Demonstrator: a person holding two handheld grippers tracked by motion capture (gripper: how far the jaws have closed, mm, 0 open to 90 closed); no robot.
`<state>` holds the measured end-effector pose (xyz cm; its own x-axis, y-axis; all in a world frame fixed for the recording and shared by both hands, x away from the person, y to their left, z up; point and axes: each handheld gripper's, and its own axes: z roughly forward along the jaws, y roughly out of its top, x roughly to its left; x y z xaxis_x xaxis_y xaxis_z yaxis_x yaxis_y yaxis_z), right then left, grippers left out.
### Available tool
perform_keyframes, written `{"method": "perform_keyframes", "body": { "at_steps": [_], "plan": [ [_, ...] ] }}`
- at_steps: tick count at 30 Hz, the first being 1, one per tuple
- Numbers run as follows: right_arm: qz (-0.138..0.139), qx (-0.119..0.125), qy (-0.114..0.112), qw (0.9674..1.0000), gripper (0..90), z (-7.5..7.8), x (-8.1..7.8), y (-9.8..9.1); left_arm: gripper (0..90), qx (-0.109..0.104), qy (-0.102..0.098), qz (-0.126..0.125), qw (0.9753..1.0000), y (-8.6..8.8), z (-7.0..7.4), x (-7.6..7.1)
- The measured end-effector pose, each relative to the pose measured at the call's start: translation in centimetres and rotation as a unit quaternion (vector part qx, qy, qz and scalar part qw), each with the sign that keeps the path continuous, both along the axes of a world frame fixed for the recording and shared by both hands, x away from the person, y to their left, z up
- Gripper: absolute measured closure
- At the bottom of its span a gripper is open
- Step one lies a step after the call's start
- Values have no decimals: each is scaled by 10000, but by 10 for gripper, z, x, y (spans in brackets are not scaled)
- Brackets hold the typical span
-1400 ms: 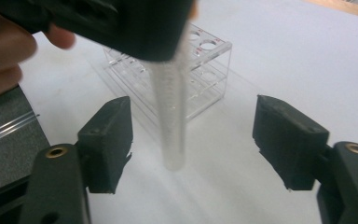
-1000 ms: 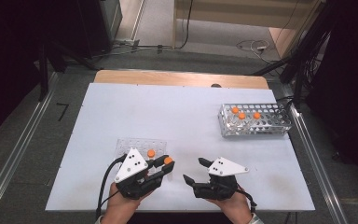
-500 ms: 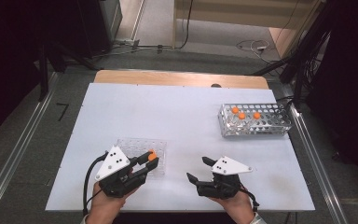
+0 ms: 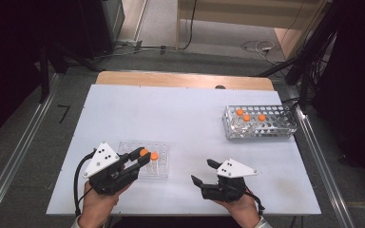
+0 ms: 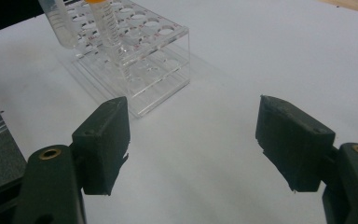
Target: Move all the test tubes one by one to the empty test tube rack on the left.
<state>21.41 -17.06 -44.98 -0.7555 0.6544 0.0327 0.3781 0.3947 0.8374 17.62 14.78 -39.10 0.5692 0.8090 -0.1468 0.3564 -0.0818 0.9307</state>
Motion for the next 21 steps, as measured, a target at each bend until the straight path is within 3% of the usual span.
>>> {"method": "perform_keyframes", "body": {
  "at_steps": [10,21],
  "plan": [
    [-4,-6,-10,10000,245,0,0,0,697,138,-97,242,9996,3,-1,8],
    [-11,-5,8,10000,245,-1,0,1,697,126,-189,363,9991,4,-5,15]
  ]
}}
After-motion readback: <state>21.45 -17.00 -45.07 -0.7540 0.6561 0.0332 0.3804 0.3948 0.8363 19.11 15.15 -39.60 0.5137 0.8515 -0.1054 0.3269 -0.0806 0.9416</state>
